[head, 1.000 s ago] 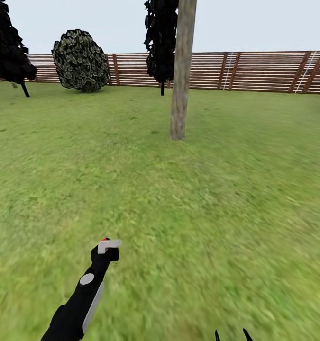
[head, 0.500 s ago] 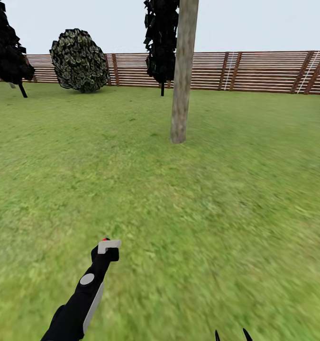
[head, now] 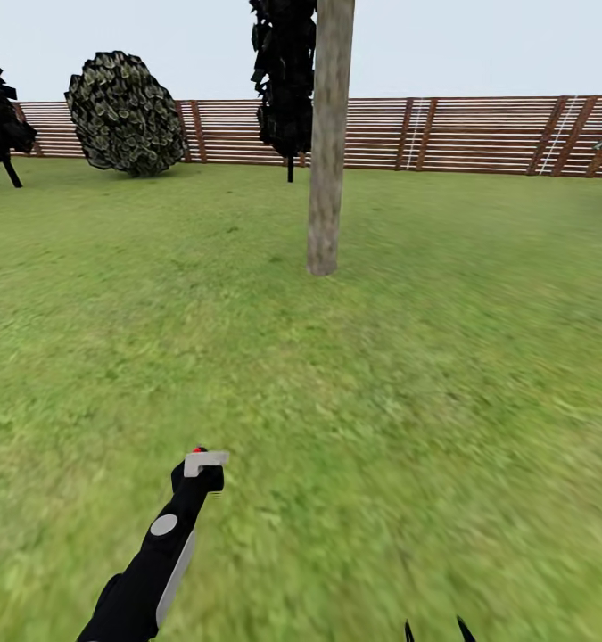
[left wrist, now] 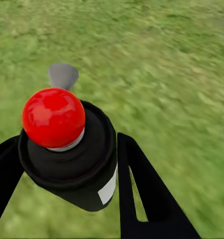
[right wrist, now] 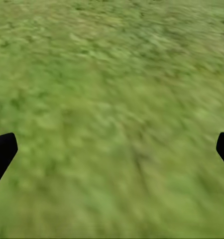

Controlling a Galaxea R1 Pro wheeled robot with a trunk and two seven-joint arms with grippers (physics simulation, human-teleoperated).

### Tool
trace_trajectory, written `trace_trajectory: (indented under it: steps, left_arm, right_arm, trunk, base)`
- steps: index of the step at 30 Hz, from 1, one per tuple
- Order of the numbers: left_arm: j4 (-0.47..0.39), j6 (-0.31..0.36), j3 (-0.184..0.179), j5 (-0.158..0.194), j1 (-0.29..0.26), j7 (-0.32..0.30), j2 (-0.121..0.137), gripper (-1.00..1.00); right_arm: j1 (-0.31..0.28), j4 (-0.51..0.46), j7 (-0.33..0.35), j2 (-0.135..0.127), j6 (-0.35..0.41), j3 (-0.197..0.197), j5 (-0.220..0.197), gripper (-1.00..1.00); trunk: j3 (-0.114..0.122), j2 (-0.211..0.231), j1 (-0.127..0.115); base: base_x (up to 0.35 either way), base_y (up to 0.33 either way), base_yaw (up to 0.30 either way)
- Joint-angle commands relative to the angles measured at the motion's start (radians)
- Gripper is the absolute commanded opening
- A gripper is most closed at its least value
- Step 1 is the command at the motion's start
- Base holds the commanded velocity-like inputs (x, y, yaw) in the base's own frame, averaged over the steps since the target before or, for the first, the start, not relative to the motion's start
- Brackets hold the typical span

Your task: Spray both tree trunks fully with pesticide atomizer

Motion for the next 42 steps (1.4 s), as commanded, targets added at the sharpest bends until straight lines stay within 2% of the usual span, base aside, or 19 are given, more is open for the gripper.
trace_trajectory:
  steps: [1, 42]
  left_arm:
    - [0.000, 0.000, 0.000, 0.000, 0.000, 0.000, 0.000, -1.00]
    - [0.000, 0.000, 0.000, 0.001, 0.000, 0.000, 0.000, -1.00]
  right_arm:
    - [0.000, 0.000, 0.000, 0.000, 0.000, 0.000, 0.000, 1.00]
    - [0.000, 0.007, -0.003, -0.002, 0.000, -0.002, -0.001, 1.00]
  trunk:
    - [0.000, 0.000, 0.000]
    - [0.000, 0.000, 0.000]
  base:
    - [0.338, 0.000, -0.008]
    - [0.338, 0.000, 0.000]
